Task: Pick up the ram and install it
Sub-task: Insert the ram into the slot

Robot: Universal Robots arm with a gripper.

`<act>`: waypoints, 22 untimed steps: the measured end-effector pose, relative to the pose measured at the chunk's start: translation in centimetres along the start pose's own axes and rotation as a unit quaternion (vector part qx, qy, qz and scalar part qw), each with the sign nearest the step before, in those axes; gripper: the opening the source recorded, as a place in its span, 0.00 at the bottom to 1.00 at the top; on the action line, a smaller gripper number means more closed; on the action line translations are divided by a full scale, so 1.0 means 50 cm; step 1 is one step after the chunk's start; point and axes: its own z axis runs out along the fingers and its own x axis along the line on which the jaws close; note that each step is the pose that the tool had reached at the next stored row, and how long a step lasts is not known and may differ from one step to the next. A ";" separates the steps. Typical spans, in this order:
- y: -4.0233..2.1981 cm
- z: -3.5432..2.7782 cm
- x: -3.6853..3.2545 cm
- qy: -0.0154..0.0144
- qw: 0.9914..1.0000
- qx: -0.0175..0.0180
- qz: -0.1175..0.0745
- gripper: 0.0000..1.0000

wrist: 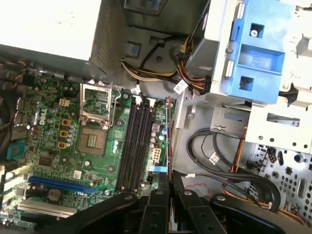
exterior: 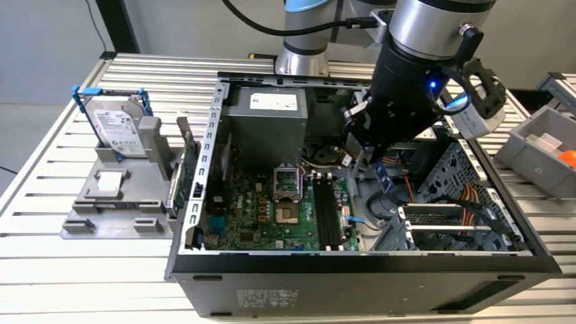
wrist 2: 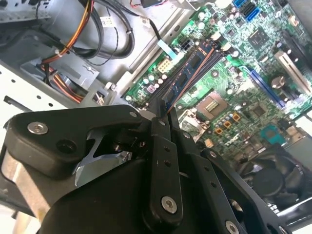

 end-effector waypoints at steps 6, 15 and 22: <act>0.000 0.014 0.002 -0.001 0.999 0.001 0.032 0.00; 0.000 0.031 0.005 -0.002 0.998 0.001 0.055 0.00; 0.000 0.037 0.008 -0.002 0.998 0.001 0.066 0.00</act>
